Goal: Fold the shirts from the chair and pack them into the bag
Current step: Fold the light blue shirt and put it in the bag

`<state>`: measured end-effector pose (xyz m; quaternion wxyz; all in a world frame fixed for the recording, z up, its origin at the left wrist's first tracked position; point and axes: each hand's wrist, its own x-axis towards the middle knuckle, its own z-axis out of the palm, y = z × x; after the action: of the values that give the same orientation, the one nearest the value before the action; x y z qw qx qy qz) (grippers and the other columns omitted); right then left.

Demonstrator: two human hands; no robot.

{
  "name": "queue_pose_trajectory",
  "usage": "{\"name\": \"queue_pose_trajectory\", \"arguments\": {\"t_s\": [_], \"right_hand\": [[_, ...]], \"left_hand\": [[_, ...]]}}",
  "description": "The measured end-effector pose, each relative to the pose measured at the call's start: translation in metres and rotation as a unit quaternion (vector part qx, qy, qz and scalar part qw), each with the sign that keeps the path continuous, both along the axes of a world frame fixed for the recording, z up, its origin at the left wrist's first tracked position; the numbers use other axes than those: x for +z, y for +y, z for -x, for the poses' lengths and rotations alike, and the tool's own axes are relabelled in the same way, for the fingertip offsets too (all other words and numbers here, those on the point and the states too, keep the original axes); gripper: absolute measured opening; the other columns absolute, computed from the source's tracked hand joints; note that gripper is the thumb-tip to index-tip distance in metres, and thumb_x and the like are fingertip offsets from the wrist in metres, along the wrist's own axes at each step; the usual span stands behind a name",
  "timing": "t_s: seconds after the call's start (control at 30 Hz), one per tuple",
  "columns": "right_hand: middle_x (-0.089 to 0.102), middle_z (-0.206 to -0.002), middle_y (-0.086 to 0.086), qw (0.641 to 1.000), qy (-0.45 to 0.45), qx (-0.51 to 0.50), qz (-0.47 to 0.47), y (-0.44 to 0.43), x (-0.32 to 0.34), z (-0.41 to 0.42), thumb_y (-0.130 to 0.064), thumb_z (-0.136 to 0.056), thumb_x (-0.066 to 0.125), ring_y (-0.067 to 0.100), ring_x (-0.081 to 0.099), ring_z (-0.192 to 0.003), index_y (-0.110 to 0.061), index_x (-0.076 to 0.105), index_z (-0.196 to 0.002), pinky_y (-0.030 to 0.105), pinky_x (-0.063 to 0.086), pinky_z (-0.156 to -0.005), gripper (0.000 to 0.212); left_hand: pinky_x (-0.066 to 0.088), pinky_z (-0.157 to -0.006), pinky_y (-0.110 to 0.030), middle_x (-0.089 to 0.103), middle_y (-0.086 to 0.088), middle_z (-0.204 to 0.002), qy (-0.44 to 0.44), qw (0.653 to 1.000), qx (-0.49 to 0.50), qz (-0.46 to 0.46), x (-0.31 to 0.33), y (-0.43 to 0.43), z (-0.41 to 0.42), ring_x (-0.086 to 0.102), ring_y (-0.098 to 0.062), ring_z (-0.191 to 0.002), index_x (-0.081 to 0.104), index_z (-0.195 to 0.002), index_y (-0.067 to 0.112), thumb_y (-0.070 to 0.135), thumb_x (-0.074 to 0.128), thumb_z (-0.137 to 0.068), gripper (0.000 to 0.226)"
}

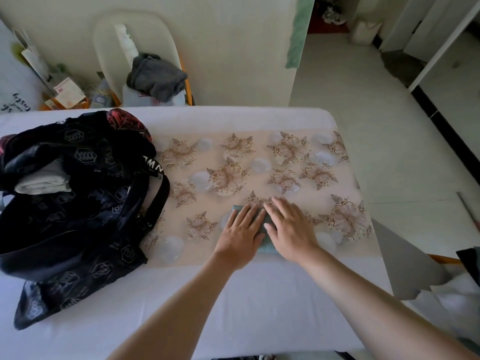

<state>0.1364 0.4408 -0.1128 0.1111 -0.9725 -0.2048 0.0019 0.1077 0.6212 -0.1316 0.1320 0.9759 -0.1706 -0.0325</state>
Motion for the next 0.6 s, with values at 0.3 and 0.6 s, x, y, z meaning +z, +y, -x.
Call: {"name": "queue_pose_trajectory", "arguments": {"t_s": [0.3,0.6], "right_hand": [[0.045,-0.151,0.013,0.998,0.06,-0.013,0.012,-0.011,-0.023,0.003,-0.055,-0.101,0.028,0.032,0.037,-0.142,-0.012,0.037,-0.152,0.045,0.033,-0.117,0.067],[0.011,-0.166,-0.002,0.99,0.132,-0.049,-0.006,-0.01,-0.022,0.01,-0.063,-0.093,0.009,0.02,0.004,-0.153,-0.028,0.006,-0.159,0.042,0.012,-0.124,0.074]], "left_hand": [[-0.005,-0.123,-0.041,-0.015,0.008,-0.163,0.156,0.978,0.077,0.111,0.007,0.002,-0.011,-0.024,-0.009,-0.147,-0.002,-0.157,0.023,0.042,0.03,-0.105,0.064],[0.048,-0.092,-0.041,0.049,-0.01,-0.133,0.295,0.824,0.42,0.24,0.045,-0.004,-0.055,0.049,-0.03,-0.121,0.035,-0.142,0.013,0.042,0.072,-0.079,0.079]]}}
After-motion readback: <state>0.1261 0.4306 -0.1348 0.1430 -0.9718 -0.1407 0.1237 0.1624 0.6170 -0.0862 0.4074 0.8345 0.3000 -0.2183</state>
